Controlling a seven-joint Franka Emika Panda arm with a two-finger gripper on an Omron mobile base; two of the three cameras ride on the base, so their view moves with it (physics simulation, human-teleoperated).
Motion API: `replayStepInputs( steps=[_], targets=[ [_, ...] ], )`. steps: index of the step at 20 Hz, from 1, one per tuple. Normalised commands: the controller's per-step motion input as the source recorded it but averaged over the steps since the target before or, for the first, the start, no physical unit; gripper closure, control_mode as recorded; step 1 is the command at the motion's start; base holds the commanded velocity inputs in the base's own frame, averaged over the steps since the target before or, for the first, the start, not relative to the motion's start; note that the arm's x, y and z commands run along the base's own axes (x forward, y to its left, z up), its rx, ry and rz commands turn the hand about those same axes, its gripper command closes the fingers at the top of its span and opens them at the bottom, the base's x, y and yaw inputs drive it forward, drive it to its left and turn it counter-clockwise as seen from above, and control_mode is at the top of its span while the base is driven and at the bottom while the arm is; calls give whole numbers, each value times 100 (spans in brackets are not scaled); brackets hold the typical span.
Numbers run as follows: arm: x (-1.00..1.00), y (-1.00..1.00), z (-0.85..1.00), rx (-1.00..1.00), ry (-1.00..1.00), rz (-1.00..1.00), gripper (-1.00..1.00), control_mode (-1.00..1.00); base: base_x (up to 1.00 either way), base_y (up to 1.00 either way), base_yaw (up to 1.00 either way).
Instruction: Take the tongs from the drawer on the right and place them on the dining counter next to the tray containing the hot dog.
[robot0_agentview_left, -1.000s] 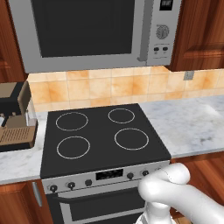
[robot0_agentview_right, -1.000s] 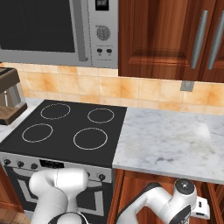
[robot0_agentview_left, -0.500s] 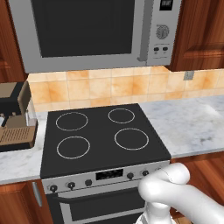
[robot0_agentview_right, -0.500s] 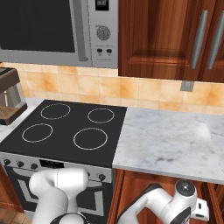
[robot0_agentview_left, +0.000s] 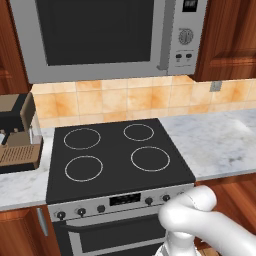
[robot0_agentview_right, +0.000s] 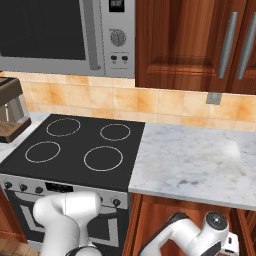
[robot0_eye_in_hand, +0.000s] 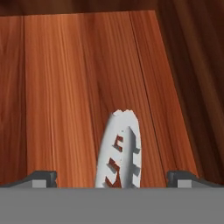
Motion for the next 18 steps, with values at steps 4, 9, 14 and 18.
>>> replayStepInputs(
  steps=[4, 9, 14, 18],
  targets=[
    [0, -16, -2, 11, 0, 0, -100, -100, 0, 0, 0],
    [0, -7, -2, 11, 0, 0, -100, -100, 0, 0, 0],
    [0, -1, -8, 5, 0, 0, -100, -100, 0, 0, 0],
    [0, 0, -21, 0, 0, 0, -100, -100, 0, 0, 0]
  ],
)
